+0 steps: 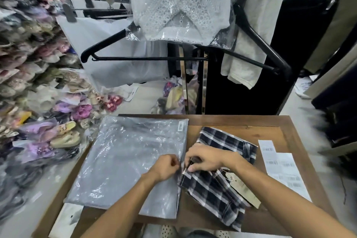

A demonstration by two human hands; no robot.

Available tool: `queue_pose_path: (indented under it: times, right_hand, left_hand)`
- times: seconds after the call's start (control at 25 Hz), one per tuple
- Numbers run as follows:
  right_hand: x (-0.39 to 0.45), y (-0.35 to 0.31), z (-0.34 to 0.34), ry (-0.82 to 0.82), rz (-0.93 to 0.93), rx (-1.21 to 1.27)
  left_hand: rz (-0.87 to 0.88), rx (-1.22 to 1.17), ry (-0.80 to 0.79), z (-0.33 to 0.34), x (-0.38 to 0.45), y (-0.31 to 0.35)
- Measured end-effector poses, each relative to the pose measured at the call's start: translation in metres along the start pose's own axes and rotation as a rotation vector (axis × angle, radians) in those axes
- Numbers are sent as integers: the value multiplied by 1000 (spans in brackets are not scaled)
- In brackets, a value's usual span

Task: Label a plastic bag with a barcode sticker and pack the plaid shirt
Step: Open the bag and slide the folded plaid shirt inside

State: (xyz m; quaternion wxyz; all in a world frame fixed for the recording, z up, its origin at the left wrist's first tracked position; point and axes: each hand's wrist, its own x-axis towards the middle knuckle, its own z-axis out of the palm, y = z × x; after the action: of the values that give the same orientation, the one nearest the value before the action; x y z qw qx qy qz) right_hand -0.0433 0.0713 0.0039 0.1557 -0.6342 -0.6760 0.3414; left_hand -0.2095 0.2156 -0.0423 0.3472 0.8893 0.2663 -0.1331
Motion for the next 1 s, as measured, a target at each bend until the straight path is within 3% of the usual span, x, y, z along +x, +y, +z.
queue_pose_path:
  times: [0.16, 0.36, 0.56, 0.68, 0.76, 0.88, 1.0]
  right_hand:
    - [1, 24, 7, 127, 150, 113]
    - [25, 30, 29, 155, 304, -17]
    - [38, 25, 47, 232, 430, -350]
    - [48, 23, 51, 324, 520, -363]
    - [53, 24, 45, 291, 564, -314]
    - [56, 30, 32, 254, 553, -131]
    - [43, 22, 26, 458, 399, -166]
  left_hand:
    - [-43, -86, 44, 0, -13, 6]
    - [-106, -175, 112, -10, -30, 9]
    - [-88, 7, 180, -27, -50, 21]
    - [-93, 103, 258, -36, -56, 27]
    - [-108, 97, 266, -37, -57, 28]
    - [-117, 115, 212, -33, -53, 30]
    - [-116, 138, 171, -24, -48, 26]
